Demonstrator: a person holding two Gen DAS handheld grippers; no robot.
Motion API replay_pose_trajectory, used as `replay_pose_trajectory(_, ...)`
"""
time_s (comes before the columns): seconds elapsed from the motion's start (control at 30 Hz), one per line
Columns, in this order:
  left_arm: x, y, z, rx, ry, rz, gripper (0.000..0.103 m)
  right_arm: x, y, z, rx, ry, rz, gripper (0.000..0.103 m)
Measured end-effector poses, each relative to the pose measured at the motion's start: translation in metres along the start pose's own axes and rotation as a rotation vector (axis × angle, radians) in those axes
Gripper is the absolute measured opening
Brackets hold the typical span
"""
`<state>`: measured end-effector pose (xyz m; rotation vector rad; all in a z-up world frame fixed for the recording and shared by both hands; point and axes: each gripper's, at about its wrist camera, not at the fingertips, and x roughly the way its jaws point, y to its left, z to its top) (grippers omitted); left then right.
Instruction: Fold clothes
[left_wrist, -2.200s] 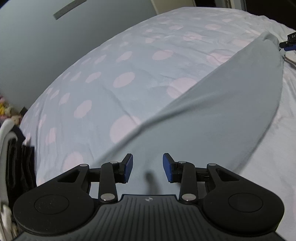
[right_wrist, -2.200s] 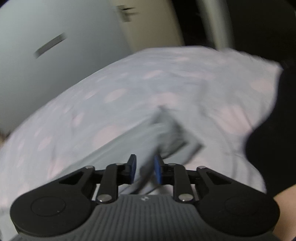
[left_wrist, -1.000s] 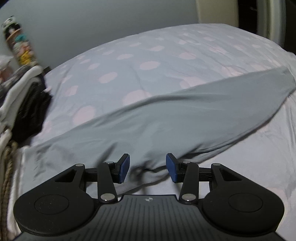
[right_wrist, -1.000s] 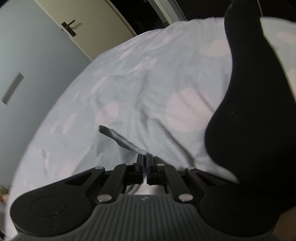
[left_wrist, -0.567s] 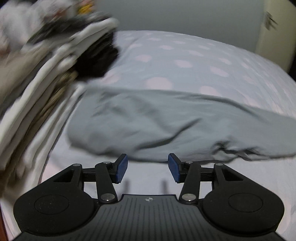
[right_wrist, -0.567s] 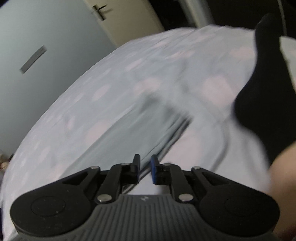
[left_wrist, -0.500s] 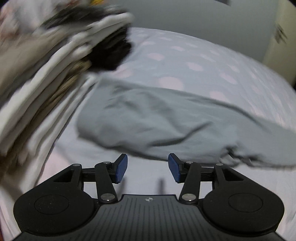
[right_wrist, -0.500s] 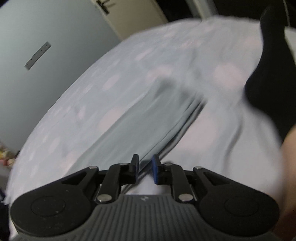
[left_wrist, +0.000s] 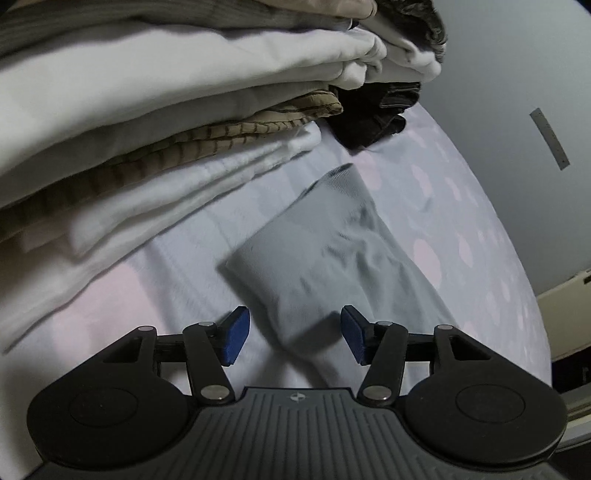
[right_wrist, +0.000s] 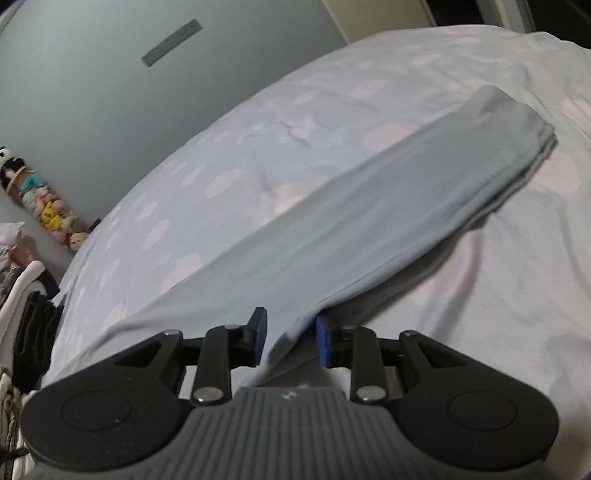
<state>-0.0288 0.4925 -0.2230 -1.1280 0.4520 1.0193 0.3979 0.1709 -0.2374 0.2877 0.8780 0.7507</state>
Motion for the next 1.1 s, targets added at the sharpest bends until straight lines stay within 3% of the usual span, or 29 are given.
replay_pose_trajectory(0.03,0.004,-0.001,0.002,-0.005,-0.004,0.013,0.060,-0.001,0.000,-0.001,-0.003,0.010,0.021,0.032)
replay_pose_trajectory(0.1,0.009,0.001,0.007,-0.028,-0.015,0.049,0.027,-0.004,0.004,0.001,-0.024,0.016,0.044,0.032)
replay_pose_trajectory(0.2,0.004,0.000,0.012,-0.038,-0.051,0.074,0.013,-0.005,0.008,0.001,-0.067,0.016,0.054,0.033)
replay_pose_trajectory(0.27,0.001,-0.002,0.012,-0.024,-0.062,0.090,0.012,-0.007,0.006,0.001,-0.058,0.025,0.056,0.033)
replay_pose_trajectory(0.43,0.003,-0.006,0.008,0.031,-0.056,0.150,0.012,-0.008,0.003,0.007,-0.024,0.042,0.035,0.033)
replay_pose_trajectory(0.57,0.005,-0.010,0.005,0.076,-0.051,0.198,0.022,-0.009,-0.003,0.011,0.001,0.038,0.015,0.033)
replay_pose_trajectory(0.63,0.005,-0.011,0.004,0.098,-0.049,0.221,0.032,-0.010,-0.010,0.015,0.029,0.029,0.010,0.033)
replay_pose_trajectory(0.7,-0.004,-0.013,0.001,0.132,-0.056,0.235,0.053,-0.011,-0.017,0.020,0.060,0.017,0.001,0.034)
replay_pose_trajectory(0.73,-0.009,-0.014,-0.003,0.163,-0.063,0.241,0.056,-0.011,-0.022,0.023,0.079,0.009,-0.011,0.036)
replay_pose_trajectory(0.93,-0.029,-0.027,-0.033,0.339,-0.089,0.271,0.057,-0.023,-0.062,0.052,0.180,-0.083,-0.120,0.037)
replay_pose_trajectory(1.1,-0.029,-0.040,-0.055,0.411,-0.080,0.266,0.057,-0.031,-0.115,0.082,0.161,-0.201,-0.233,0.038)
